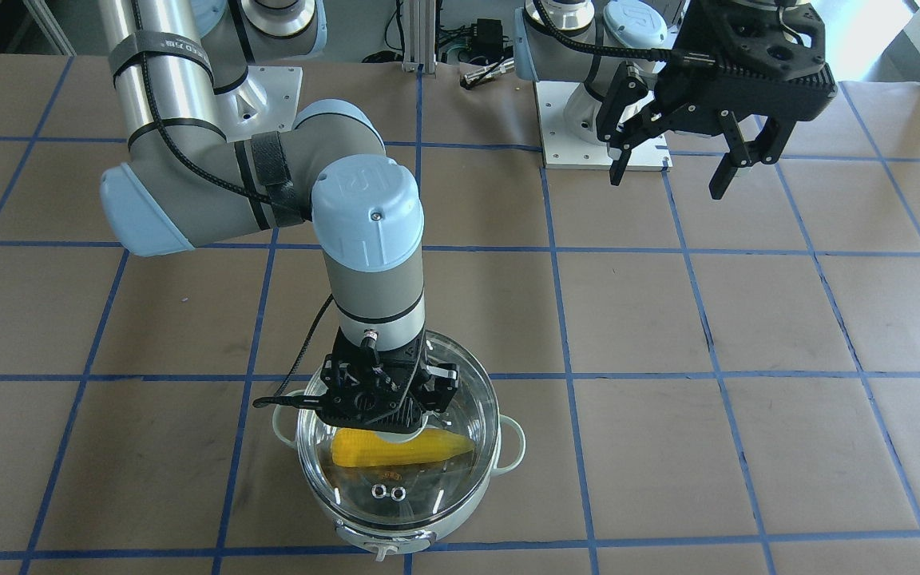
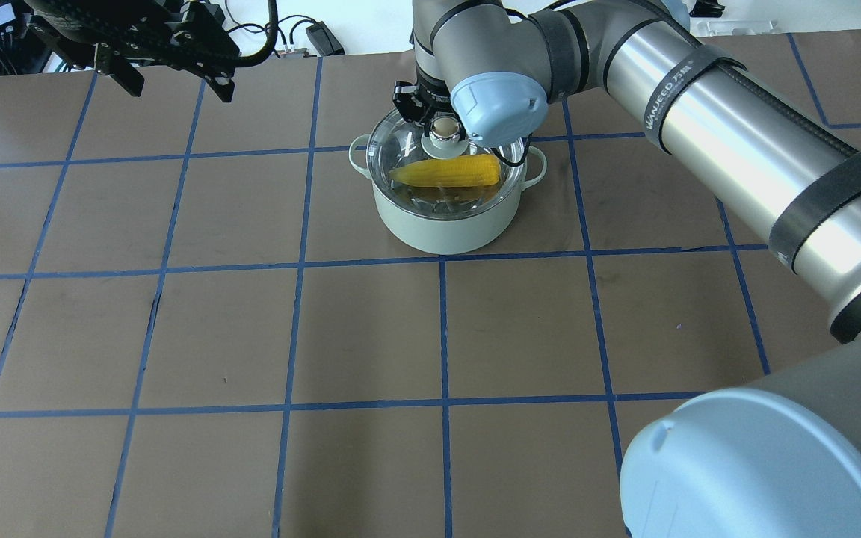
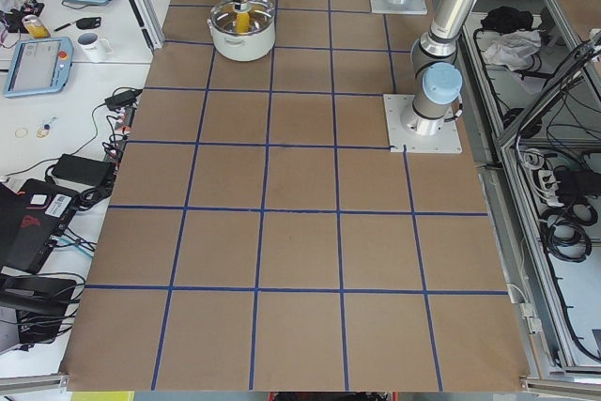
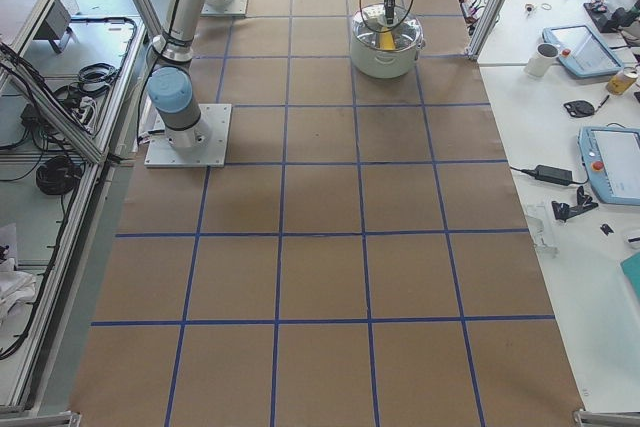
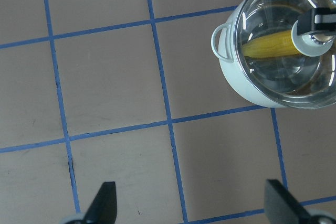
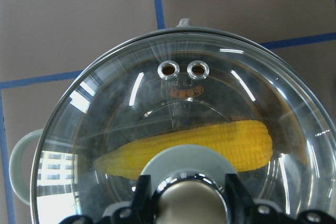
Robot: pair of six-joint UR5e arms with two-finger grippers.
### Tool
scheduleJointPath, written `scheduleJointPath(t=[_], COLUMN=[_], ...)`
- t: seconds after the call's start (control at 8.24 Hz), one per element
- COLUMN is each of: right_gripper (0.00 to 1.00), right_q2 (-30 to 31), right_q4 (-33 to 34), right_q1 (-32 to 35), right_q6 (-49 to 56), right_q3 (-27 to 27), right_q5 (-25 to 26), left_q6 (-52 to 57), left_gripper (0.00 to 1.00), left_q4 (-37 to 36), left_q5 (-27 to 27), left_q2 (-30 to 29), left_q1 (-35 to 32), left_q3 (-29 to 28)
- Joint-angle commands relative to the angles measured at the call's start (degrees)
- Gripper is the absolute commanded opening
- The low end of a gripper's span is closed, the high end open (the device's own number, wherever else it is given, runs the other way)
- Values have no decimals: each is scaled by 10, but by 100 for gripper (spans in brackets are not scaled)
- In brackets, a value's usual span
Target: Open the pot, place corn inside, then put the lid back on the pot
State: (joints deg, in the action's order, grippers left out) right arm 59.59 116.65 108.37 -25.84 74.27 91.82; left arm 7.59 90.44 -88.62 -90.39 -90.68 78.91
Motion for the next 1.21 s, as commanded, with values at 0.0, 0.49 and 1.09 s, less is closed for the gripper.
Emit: scheduleJointPath(t=[0.0,0.49,1.09], right_gripper=[23,24,23], right_q2=[0,-1,-4], right_q4=[8,8,18], right_q1=[0,0,0], right_q6=[11,1,1], right_q3=[0,0,-1], right_q5=[16,13,9], left_q6=[1,1,1], left_gripper=[100,100,100], left_q4=[1,1,1], left_q5=[0,0,0], left_q2=[1,1,0], left_q1=[0,0,0], left_q3=[1,1,1])
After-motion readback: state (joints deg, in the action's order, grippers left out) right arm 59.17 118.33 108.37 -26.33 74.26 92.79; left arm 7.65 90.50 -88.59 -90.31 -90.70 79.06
